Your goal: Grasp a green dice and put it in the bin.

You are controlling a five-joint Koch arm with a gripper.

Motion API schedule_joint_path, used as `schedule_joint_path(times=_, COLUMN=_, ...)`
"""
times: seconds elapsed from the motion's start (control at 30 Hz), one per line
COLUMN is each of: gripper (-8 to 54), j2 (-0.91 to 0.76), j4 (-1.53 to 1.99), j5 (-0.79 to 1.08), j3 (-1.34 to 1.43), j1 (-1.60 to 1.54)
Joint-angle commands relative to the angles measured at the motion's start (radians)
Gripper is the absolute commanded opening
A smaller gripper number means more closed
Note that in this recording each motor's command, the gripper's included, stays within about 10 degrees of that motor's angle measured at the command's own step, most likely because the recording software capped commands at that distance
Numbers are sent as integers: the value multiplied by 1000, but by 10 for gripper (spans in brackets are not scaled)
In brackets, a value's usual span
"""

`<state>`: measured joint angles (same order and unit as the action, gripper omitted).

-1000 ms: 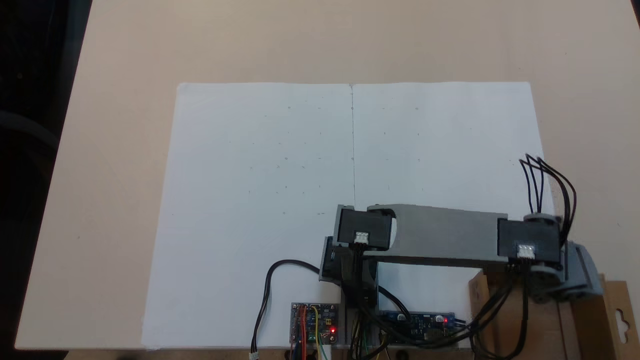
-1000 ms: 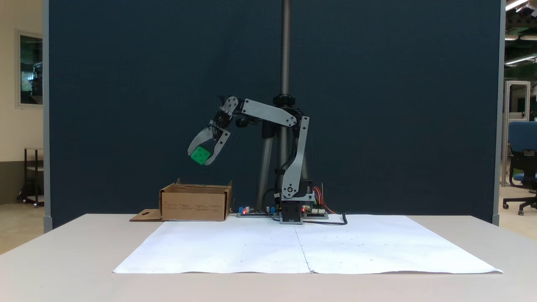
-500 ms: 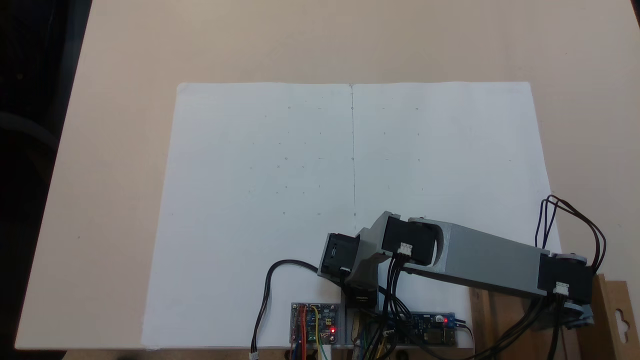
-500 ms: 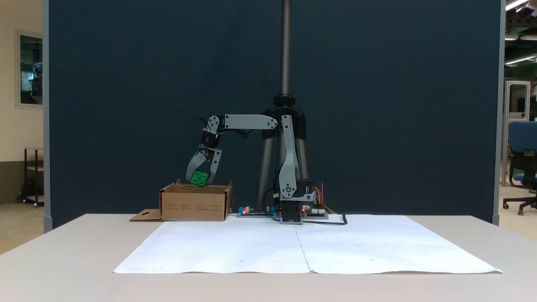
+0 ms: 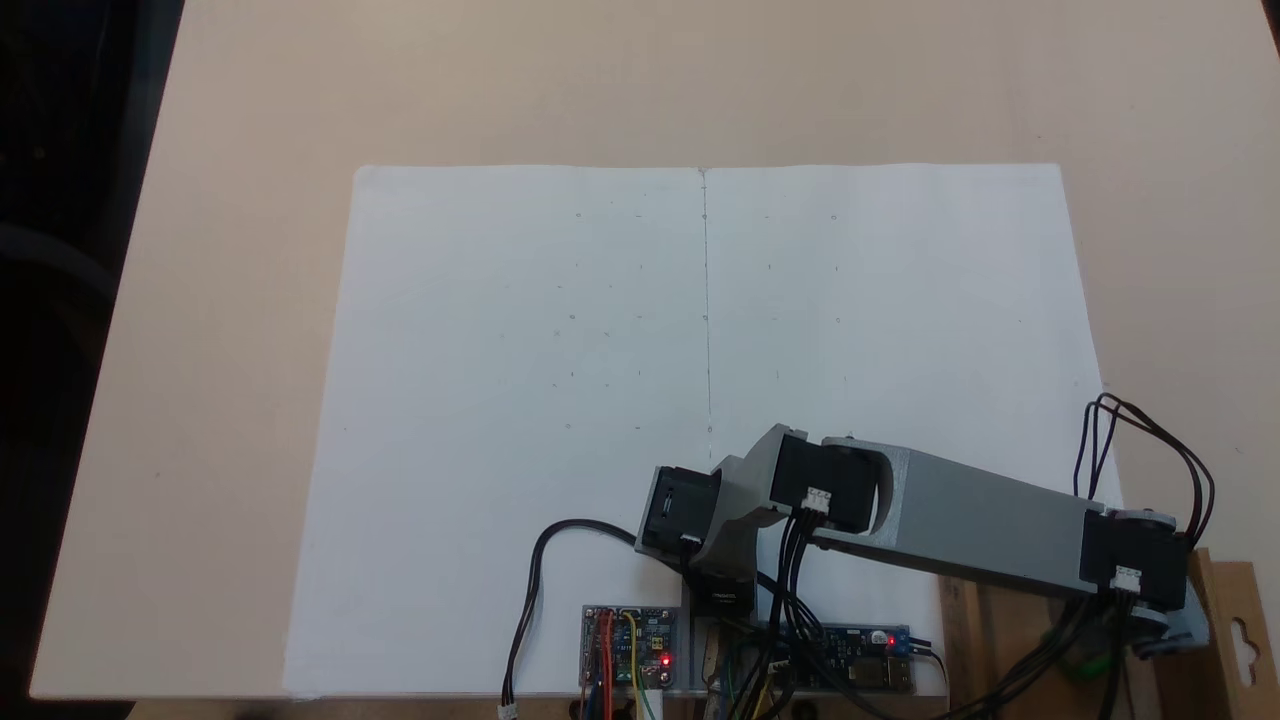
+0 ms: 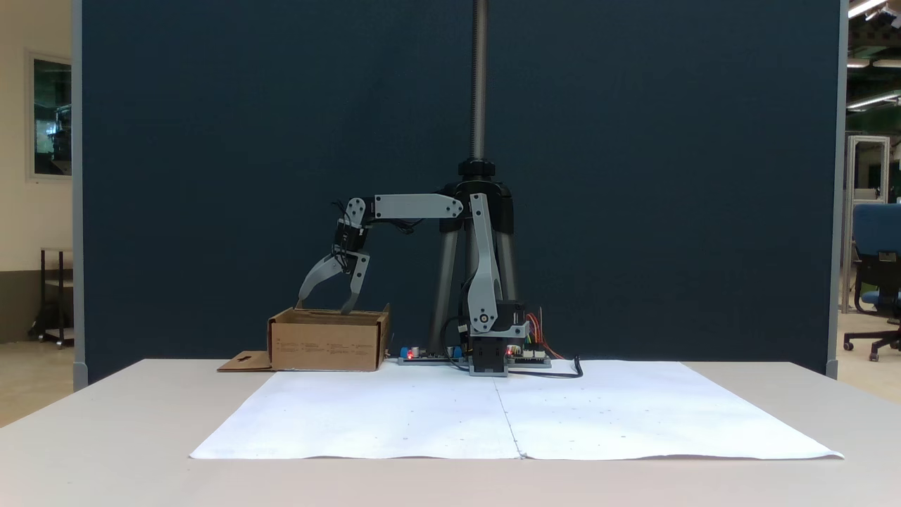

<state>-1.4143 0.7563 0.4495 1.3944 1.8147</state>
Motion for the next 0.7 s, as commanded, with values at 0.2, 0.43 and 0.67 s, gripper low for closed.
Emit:
schedule_joint_path(times=0.2, gripper=410, j2=-117, j4=-109, j5=-37, j3=-52, j1=-94)
schedule_joint_path(times=0.43, gripper=410, j2=-227, j4=-123, j5=-342, j3=-115, j1=-383)
schedule_joint_path(times=0.67, gripper=410, j2=-311, j4=-121, j5=-483, j3=-141, j1=-752)
